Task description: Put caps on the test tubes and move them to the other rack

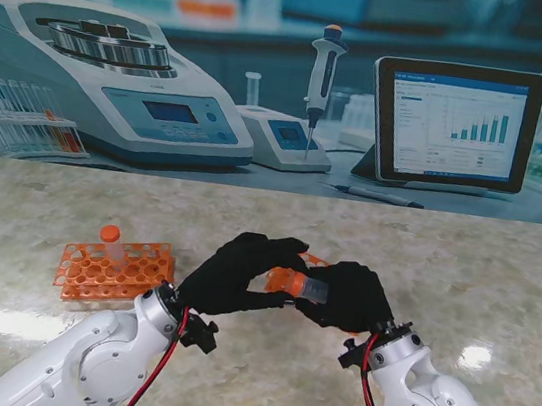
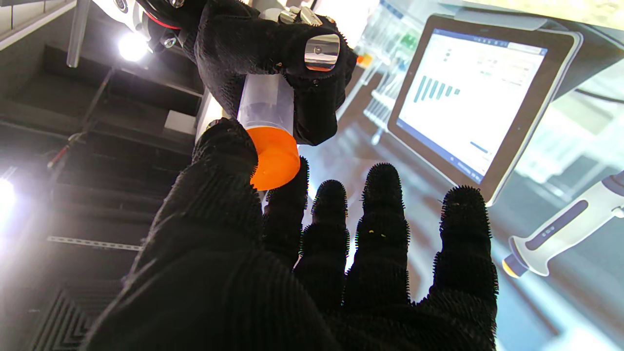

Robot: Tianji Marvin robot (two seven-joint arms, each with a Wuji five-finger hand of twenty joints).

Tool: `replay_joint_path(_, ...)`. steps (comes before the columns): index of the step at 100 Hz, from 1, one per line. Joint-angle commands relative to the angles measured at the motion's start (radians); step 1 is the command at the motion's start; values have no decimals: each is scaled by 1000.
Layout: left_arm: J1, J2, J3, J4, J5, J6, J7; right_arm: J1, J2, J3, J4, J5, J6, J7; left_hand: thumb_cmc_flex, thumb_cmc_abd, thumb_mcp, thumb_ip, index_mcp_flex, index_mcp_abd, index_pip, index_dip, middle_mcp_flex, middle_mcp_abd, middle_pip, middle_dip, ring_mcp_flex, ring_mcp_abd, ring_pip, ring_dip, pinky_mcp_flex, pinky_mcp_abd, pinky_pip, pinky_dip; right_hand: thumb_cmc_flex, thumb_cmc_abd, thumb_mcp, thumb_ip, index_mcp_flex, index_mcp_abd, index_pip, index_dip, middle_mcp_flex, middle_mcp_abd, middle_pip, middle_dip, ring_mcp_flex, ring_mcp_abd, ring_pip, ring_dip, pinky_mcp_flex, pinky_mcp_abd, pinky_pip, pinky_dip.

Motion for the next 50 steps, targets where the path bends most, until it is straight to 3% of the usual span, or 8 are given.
replay_joint_path(1,-2,-3,8,2,-4,3,-9,-7,-5,-1,-8,1,2,0,111,59,-16,37,10,-47,114,19,24,-7,14,4,24,-9,17,10,-2,4,-8,16,41,46,16,16,53,-31,53,34,54,31,12,23,22,-138,205,76,77,-84,312,58)
replay_joint_path(35,-15,-7,26,10,-17,3,-3,-10,-5,0,-8,0,1,-2,201,99,-24,47,39,-76,283,24,60,-10,26,8,55,-8,33,18,2,12,0,19,41,44,15,16,53,-31,53,34,54,31,11,23,22,-138,205,76,77,-83,312,58)
replay_joint_path(50,-18,-9,30,14,-18,-2,1,-10,-5,2,-9,-1,-2,-2,284,122,-24,46,57,-75,331,-6,70,-13,32,9,63,-6,37,20,2,16,1,20,40,45,15,16,52,-32,53,35,54,32,12,24,22,-138,205,76,77,-83,313,58)
